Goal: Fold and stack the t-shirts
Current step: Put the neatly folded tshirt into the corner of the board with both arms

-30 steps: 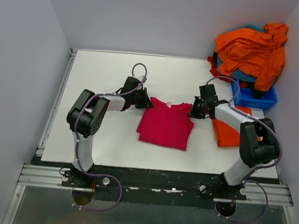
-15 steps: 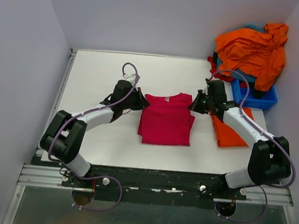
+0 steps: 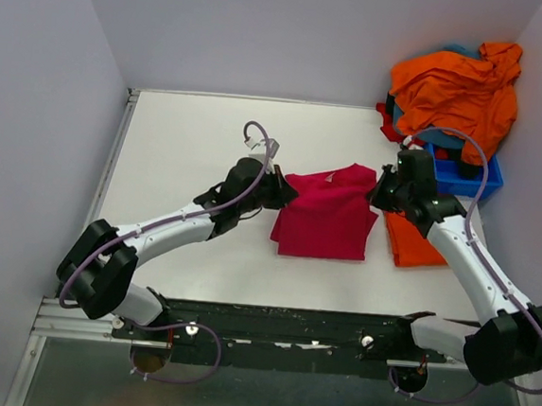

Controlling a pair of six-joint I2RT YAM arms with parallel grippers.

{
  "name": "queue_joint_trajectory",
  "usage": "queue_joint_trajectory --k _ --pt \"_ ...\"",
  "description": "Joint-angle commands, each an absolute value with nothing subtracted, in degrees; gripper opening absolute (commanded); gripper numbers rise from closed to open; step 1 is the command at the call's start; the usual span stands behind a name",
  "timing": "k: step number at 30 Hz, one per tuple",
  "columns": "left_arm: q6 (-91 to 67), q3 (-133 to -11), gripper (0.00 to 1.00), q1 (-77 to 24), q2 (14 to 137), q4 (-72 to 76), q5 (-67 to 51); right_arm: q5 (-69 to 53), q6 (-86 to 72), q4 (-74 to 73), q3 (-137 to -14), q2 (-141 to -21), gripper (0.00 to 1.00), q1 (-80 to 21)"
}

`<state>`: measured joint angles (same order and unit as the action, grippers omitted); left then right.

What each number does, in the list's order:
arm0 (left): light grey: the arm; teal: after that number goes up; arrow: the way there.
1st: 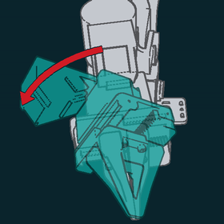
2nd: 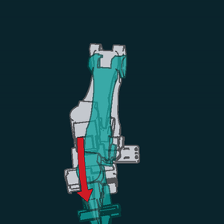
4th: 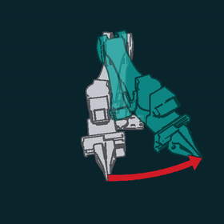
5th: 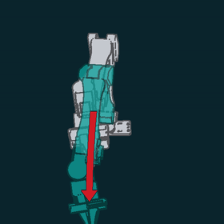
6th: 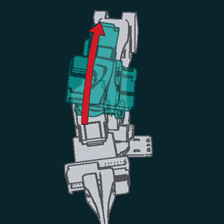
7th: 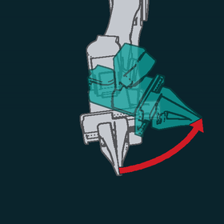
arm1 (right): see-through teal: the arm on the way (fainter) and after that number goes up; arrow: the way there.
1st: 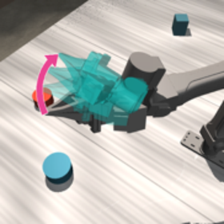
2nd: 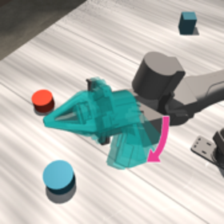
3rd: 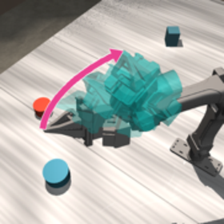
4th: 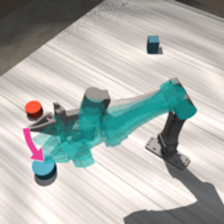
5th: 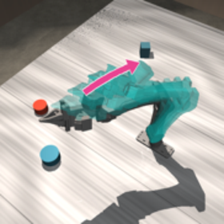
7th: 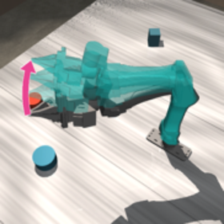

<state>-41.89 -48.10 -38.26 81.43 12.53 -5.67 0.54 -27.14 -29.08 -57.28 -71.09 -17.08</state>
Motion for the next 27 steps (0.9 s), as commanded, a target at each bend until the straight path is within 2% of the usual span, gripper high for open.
queue_joint_trajectory --k 1,7,12,21,27 --pt "-44.6 -53.5 0.0 -46.0 78.8 10.8 5.8 9.7 -26.2 -37.9 -61.7 -64.7 0.01 -14.0" --pt "-47.8 -60.4 0.0 -58.3 83.6 12.2 15.6 17.9 -26.3 -43.6 -64.8 -57.0 0.01 -8.2" --pt "-49.3 -66.4 0.0 -65.1 88.9 13.0 19.3 24.6 -24.4 -48.5 -69.0 -55.1 0.01 -2.4" --pt "-50.3 -76.2 0.0 -71.9 100.8 18.3 18.6 34.0 -19.7 -46.6 -68.8 -55.4 0.01 4.3" --pt "-49.7 -80.9 0.0 -72.5 107.2 20.9 18.5 35.2 -19.1 -43.9 -68.5 -60.8 0.01 7.9"
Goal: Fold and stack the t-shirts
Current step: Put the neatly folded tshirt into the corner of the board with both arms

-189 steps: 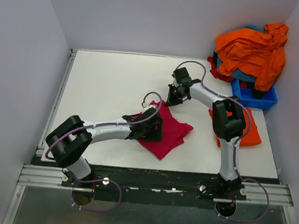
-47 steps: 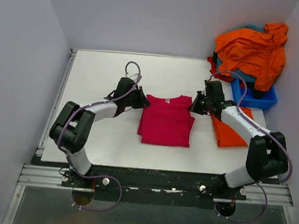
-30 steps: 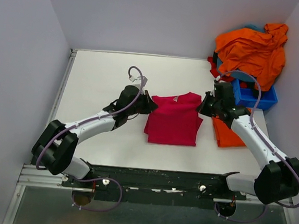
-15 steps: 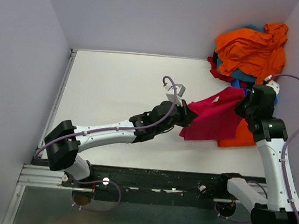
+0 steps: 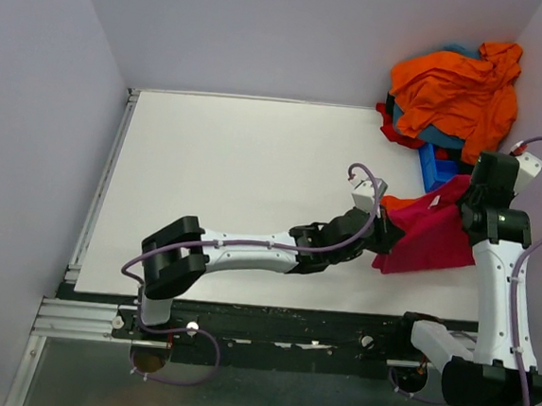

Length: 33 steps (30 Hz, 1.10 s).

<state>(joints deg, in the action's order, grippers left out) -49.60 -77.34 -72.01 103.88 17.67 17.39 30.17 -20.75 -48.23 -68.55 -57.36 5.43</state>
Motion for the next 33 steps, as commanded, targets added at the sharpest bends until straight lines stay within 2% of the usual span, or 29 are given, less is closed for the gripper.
queue_joint_trajectory --k 1,15,27,33 --pt "-49.7 -81.6 0.0 -72.5 107.8 20.8 18.5 34.5 -18.8 -43.2 -68.5 -61.5 0.01 8.9" --pt "-49.3 -94.9 0.0 -72.2 117.9 16.4 16.9 27.5 -16.1 -36.9 -70.6 -71.8 0.01 16.3" --pt "-51.3 -94.0 0.0 -71.7 118.0 17.1 16.4 30.8 -15.8 -38.1 -73.5 -71.8 0.01 18.1" --pt "-53.4 -94.7 0.0 -69.4 120.6 17.7 13.4 29.6 -16.3 -38.2 -74.6 -75.6 0.01 18.3"
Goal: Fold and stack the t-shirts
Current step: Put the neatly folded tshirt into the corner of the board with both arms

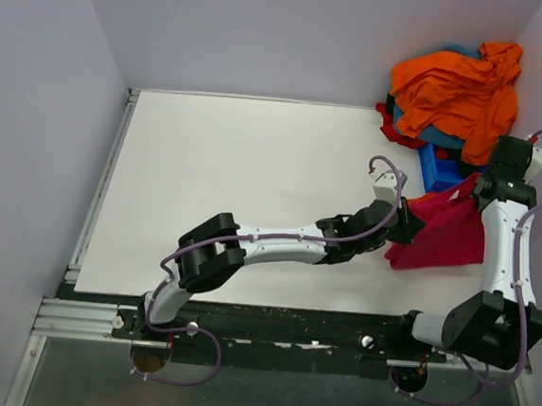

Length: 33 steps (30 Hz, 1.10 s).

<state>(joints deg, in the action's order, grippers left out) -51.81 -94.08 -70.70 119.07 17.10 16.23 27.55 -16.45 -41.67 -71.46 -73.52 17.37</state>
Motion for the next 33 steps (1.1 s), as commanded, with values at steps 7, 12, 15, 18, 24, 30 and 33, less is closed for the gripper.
queue_joint_trajectory --k 7,12,15,18,24,30,33 --pt "-54.2 -97.9 0.0 -67.1 124.8 18.4 11.5 29.0 -16.4 -36.8 -77.2 -79.5 0.01 18.4" --pt "-54.8 -100.5 0.0 -64.6 128.2 18.8 10.6 28.6 -16.7 -35.7 -78.7 -83.7 0.01 18.4" --pt "-55.9 -101.7 0.0 -62.8 130.5 19.1 9.3 26.9 -16.8 -34.4 -79.6 -86.7 0.01 18.4" --pt "-56.3 -101.8 0.0 -61.4 131.6 19.9 9.2 23.9 -17.3 -34.0 -81.2 -90.9 0.01 18.4" --pt "-56.5 -104.7 0.07 -58.5 135.5 20.2 8.0 21.5 -18.2 -33.1 -83.4 -98.4 0.05 18.4" --pt "-52.3 -129.3 0.99 -56.2 149.6 2.2 1.8 21.9 -20.5 -32.4 -82.4 -98.4 0.89 18.4" --pt "-52.7 -114.7 0.99 -55.0 141.7 11.1 4.1 22.6 -20.7 -31.9 -81.0 -93.7 0.84 18.3"
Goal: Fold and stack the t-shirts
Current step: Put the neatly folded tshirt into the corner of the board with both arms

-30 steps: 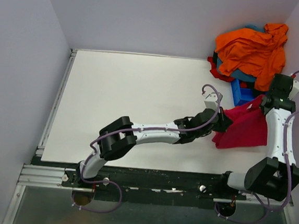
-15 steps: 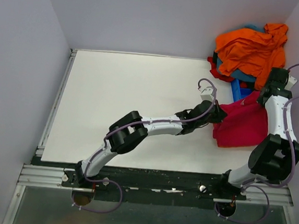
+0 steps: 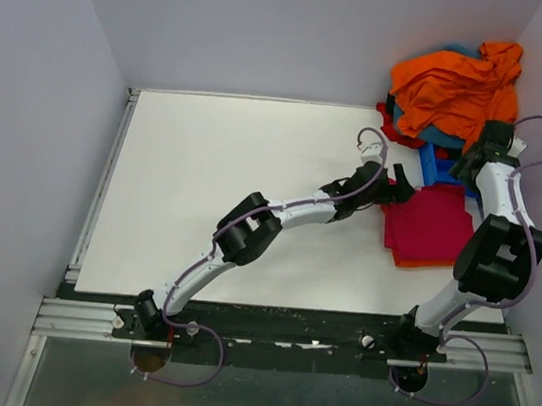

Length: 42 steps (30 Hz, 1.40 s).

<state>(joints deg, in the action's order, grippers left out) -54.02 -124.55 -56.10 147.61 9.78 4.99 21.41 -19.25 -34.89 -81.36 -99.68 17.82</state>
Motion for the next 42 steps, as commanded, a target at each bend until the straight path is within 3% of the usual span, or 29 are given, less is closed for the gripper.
queue_joint_trajectory --k 1,6,9,12,13,17,19,24,27,42 --pt "-52.1 -111.9 0.99 -54.6 140.1 11.9 5.1 22.2 -21.3 -31.7 -80.2 -92.2 0.81 18.3" --pt "-48.6 -110.7 0.98 -53.1 136.2 3.6 8.1 17.1 -26.1 -29.4 -72.4 -83.2 0.58 18.3" --pt "-47.4 -108.9 0.96 -52.9 134.4 2.6 8.4 17.7 -29.2 -27.2 -65.9 -78.3 0.35 18.5" --pt "-46.1 -106.3 0.84 -53.1 132.5 5.4 6.9 19.0 -33.2 -27.2 -61.3 -74.8 0.03 19.8" --pt "-45.4 -106.4 0.82 -53.2 132.5 5.4 6.5 17.4 -35.0 -27.2 -59.9 -74.0 0.01 21.1" --pt "-43.9 -109.8 0.77 -53.3 133.2 1.5 6.1 12.4 -37.5 -26.5 -55.7 -73.6 0.01 25.4" --pt "-43.3 -106.3 0.7 -53.3 131.0 4.9 5.3 12.6 -37.9 -27.3 -55.2 -74.2 0.01 26.8" --pt "-41.8 -107.6 0.21 -54.1 131.0 8.4 -2.3 10.3 -40.5 -28.4 -53.5 -75.4 0.01 29.8" --pt "-41.7 -113.6 0.08 -54.5 135.3 7.5 -6.6 10.1 -42.4 -29.9 -51.9 -75.4 0.01 31.5" --pt "-51.0 -131.4 0.06 -53.0 154.1 0.6 -11.5 12.0 -49.0 -27.7 -46.5 -83.4 0.01 34.4"
